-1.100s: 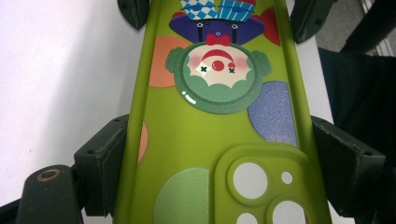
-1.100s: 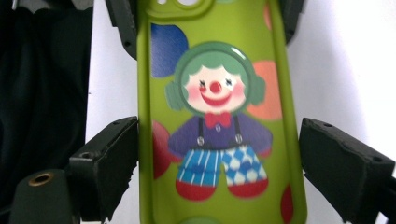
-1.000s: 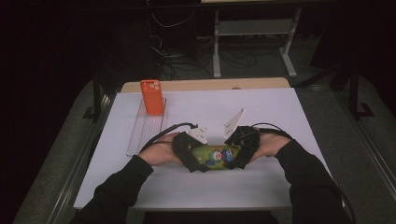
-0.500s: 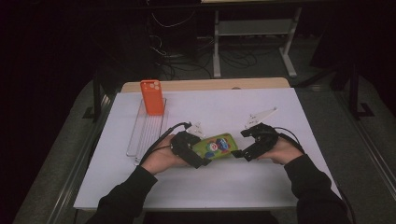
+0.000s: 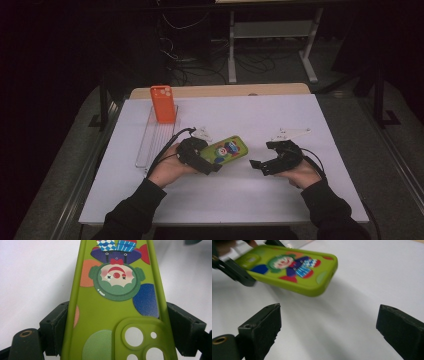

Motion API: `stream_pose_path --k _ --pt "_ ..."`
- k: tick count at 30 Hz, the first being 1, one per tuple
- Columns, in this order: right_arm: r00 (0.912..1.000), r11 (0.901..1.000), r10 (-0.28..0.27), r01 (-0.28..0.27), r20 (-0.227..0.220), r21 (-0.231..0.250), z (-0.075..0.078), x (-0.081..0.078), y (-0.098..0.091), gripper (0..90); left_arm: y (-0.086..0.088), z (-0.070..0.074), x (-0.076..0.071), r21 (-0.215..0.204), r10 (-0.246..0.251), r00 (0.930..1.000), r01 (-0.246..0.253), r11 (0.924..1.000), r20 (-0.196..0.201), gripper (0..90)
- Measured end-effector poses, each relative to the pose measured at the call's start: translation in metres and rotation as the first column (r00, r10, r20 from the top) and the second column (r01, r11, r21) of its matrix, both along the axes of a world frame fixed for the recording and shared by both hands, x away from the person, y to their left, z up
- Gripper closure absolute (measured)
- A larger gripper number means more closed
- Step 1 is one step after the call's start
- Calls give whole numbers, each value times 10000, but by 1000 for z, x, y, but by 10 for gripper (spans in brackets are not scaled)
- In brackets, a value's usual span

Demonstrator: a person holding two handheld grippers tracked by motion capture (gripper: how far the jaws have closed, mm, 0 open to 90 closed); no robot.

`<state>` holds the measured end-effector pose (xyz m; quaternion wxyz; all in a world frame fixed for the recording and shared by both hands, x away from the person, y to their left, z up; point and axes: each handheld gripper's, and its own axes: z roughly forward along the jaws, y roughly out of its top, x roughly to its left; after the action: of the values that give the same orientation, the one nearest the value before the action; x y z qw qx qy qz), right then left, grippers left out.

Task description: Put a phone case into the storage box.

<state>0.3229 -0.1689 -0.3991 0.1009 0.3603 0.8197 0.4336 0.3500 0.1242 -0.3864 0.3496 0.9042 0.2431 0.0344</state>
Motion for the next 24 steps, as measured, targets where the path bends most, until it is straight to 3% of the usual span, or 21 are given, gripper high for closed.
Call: stream_pose_path --k 3,8,9,14,15,16,17,21,24 --pt "9996 9996 -12 20 299 -266 -3 -1 4 61 2 1 0 75 -38 10000 38 10000 19 153" --pt "9951 9961 -47 134 991 -875 -5 -5 10 79 1 0 -1 -153 27 10000 -28 9999 -57 153" --pt "9920 9942 -25 160 1262 -1059 -6 -5 11 79 2 1 0 46 -133 9999 133 9999 9 153" --pt "9818 9875 259 41 1881 -1573 -5 -10 16 81 2 1 -1 73 -164 9999 164 9998 21 153" --pt "9763 9836 384 6 2128 -1802 -5 -11 17 81 1 0 -2 -92 -30 10000 29 10000 -44 153" --pt "9734 9822 438 -8 2248 -1880 -5 -12 18 81 1 1 -1 76 -184 9998 184 9998 -8 153" --pt "9739 9813 418 19 2233 -1922 -4 -13 20 80 1 0 -1 -15 -90 10000 90 10000 -20 153" --pt "9519 9559 1001 -114 2895 -2933 -6 -17 26 79 2 0 -1 132 -187 9998 187 9997 -9 153" --pt "9410 9419 1257 -138 3141 -3355 -7 -19 29 79 1 -1 -1 -7 -86 10000 86 10000 -36 153"
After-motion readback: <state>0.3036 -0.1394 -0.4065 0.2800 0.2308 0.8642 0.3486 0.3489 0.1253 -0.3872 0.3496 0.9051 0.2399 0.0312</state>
